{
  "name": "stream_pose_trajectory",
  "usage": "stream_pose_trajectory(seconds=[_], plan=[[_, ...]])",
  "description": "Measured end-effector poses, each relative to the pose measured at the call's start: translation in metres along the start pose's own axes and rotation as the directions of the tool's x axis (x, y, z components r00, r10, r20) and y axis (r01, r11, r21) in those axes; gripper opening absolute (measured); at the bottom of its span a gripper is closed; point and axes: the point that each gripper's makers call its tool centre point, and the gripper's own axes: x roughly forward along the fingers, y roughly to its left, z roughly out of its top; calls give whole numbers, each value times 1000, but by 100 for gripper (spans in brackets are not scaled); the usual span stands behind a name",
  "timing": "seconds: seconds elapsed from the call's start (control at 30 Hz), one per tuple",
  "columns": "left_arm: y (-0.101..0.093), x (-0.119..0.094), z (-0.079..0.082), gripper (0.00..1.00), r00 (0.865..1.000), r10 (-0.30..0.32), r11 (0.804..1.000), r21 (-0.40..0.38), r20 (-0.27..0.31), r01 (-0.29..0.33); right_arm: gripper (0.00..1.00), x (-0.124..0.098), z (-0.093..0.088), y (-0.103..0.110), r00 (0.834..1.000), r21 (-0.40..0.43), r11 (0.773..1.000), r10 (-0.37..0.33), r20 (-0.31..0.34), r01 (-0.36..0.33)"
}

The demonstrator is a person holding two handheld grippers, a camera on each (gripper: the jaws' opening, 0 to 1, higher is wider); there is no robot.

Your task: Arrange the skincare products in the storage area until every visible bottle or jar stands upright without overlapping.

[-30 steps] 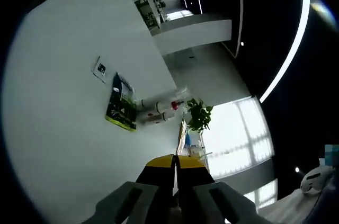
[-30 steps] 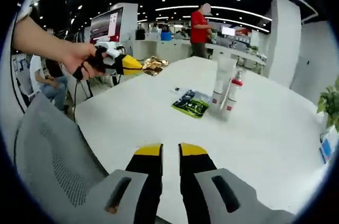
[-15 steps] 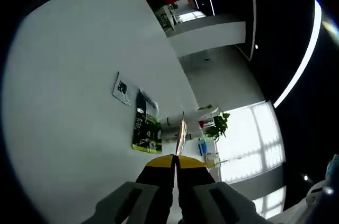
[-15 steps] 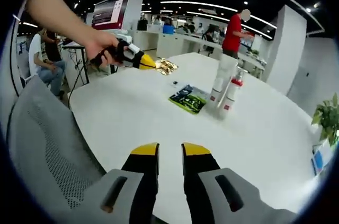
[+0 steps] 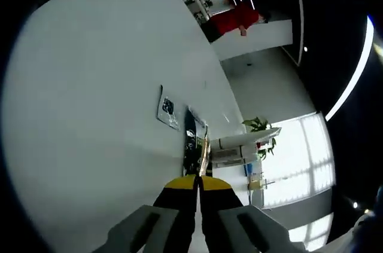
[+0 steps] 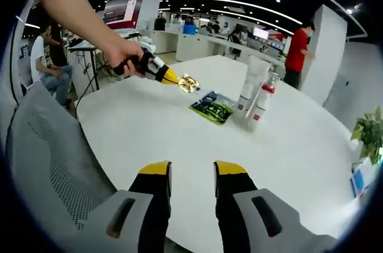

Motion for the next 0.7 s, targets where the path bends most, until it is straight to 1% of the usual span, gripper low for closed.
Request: stream_pose_trajectory(seconds=[0.1, 0.17, 0.27, 0.33, 0.6, 0.63, 0.7], plan=[[9, 4, 3, 1, 999, 32, 999, -15, 2, -32, 24, 0, -1, -1, 1000, 1, 1000, -1, -7, 1], [12, 7, 2, 1, 999, 42, 999, -24, -6, -42, 24, 0, -1, 0, 1000, 3, 1000, 0, -7, 0], [19, 12, -1, 1, 997, 71, 997, -6, -30, -71, 24, 0, -2, -1, 1000, 0, 1000, -5, -13, 5], [23, 14, -3, 1, 995, 94, 995, -8, -38, -94, 24, 0, -2, -1, 1000, 5, 1000, -4, -10, 4], [31, 20, -3, 1, 987, 155, 988, -10, -33, -156, 24, 0, -3, 0, 1000, 1, 1000, 0, -15, 0], [32, 21, -1, 1, 986, 167, 986, -20, -26, -167, 24, 0, -2, 0, 1000, 1, 1000, 1, -12, -1], [30, 22, 2, 1, 985, 173, 985, -10, -16, -173, 24, 0, -4, 0, 1000, 1, 1000, 2, -19, -2]])
